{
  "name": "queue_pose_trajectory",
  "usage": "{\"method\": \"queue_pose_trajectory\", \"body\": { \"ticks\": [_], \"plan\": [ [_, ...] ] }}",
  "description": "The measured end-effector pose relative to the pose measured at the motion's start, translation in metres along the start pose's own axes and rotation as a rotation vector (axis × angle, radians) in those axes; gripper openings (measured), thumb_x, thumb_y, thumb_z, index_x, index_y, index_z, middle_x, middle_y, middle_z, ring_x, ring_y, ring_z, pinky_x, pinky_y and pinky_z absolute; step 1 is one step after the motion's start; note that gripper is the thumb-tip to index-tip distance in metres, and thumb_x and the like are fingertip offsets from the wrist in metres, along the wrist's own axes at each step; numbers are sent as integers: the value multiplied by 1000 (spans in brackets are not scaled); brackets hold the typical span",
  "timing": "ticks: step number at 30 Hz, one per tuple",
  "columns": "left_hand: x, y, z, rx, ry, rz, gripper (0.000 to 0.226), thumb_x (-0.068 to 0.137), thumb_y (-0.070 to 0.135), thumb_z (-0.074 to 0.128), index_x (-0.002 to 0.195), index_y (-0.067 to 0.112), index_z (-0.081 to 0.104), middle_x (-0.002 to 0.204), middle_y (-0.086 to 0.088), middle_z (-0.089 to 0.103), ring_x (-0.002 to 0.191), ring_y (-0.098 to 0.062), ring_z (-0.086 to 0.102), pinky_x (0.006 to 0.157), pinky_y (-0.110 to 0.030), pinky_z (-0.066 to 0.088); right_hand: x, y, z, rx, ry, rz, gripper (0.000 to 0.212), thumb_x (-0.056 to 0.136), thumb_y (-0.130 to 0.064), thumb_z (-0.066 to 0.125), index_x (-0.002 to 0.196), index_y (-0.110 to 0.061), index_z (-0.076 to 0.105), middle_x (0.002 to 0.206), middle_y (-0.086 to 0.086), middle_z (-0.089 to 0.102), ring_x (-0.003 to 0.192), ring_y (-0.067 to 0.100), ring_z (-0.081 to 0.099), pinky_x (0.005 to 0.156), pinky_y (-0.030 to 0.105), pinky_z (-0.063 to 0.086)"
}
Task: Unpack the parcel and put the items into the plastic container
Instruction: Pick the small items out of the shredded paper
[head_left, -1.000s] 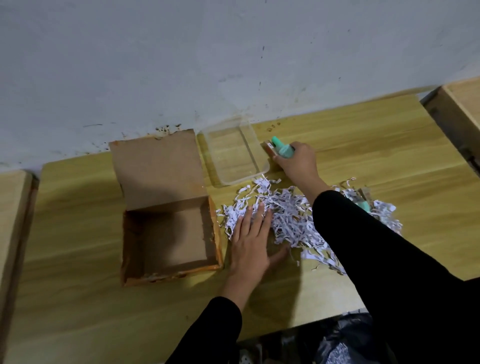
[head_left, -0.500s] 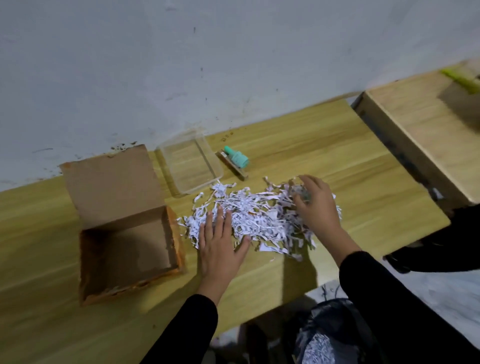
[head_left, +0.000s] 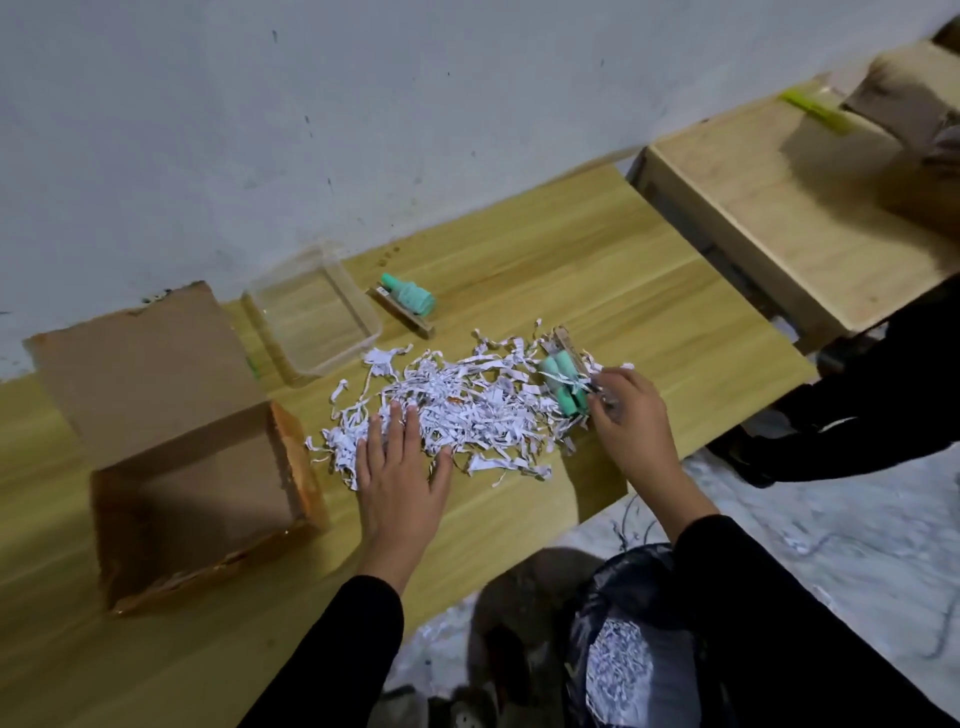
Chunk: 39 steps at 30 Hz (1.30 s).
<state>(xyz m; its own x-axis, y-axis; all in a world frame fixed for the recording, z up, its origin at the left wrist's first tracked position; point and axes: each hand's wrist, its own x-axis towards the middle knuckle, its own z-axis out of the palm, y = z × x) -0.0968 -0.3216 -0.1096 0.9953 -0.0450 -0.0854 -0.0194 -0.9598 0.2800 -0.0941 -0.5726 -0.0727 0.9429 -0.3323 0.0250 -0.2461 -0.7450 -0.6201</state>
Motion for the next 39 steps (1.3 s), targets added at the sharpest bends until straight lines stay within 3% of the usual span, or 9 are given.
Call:
{"method": "queue_pose_trajectory", "body": {
  "ticks": [2, 5, 11, 15, 19, 22, 26, 32, 39],
  "plan": [
    [-1, -1, 0, 2, 7, 12, 78, 83, 63, 9, 149, 21, 17, 158, 3, 12, 147, -20, 2, 116, -34, -4, 3, -7, 1, -15, 36, -49, 20, 85, -9, 62, 104, -4, 66, 111, 13, 61, 105, 27, 53, 79, 15, 36],
    [-3, -3, 1, 17, 20, 31, 76, 85, 61, 12, 148, 20, 21, 157, 1, 17, 146, -21, 8, 115, -33, -4, 14, -14, 5, -33, -15, -87, 20, 84, -10, 64, 102, -5, 67, 104, 14, 62, 95, 29, 55, 78, 28, 43],
    [-4, -4, 0, 13, 12, 43, 76, 85, 61, 10, 148, 21, 20, 158, 3, 15, 147, -19, 6, 117, -34, -3, 42, -29, -8, 155, 67, 77, 15, 86, -11, 61, 96, -4, 71, 90, 13, 68, 73, 19, 57, 71, 34, 52],
    [-4, -4, 0, 22, 16, 43, 74, 86, 60, 12, 148, 20, 21, 157, 2, 18, 146, -20, 8, 116, -34, -3, 62, -24, -14, 196, 155, 216, 16, 87, -12, 60, 97, -3, 70, 92, 19, 71, 73, 18, 57, 61, 13, 42],
    [-3, -4, 0, 24, 26, 43, 72, 87, 59, 14, 147, 20, 24, 157, 2, 20, 146, -20, 11, 115, -32, -5, 59, -17, -11, 94, 69, 250, 30, 89, -12, 56, 117, 0, 61, 118, 19, 62, 100, 28, 59, 81, 24, 41],
    [-3, -3, 0, 31, 34, 44, 71, 88, 57, 17, 146, 18, 28, 155, 1, 25, 145, -21, 16, 114, -32, -4, 41, -20, -5, 81, 120, 137, 27, 89, -11, 57, 113, 0, 61, 120, 19, 55, 114, 32, 51, 86, 24, 35],
    [-3, -3, 0, 31, 40, 40, 69, 88, 56, 20, 145, 18, 31, 154, 0, 28, 144, -22, 19, 114, -33, -2, 23, -24, 10, 45, 21, 27, 27, 84, -19, 64, 106, -4, 62, 111, 17, 55, 106, 30, 53, 86, 31, 45],
    [-4, -4, 1, 26, 41, 42, 70, 88, 57, 19, 146, 19, 28, 155, 1, 25, 145, -21, 15, 114, -32, -3, 32, -33, 16, -66, -64, 94, 62, 71, -36, 76, 119, -5, 54, 115, 17, 50, 104, 32, 51, 89, 43, 48],
    [-6, -4, 2, 20, 36, 42, 70, 88, 58, 17, 147, 21, 24, 157, 3, 21, 146, -19, 10, 116, -33, -2, 40, -34, 14, -143, -107, 127, 50, 66, -34, 78, 103, -5, 60, 105, 16, 57, 96, 32, 55, 80, 39, 48]
  ]
}}
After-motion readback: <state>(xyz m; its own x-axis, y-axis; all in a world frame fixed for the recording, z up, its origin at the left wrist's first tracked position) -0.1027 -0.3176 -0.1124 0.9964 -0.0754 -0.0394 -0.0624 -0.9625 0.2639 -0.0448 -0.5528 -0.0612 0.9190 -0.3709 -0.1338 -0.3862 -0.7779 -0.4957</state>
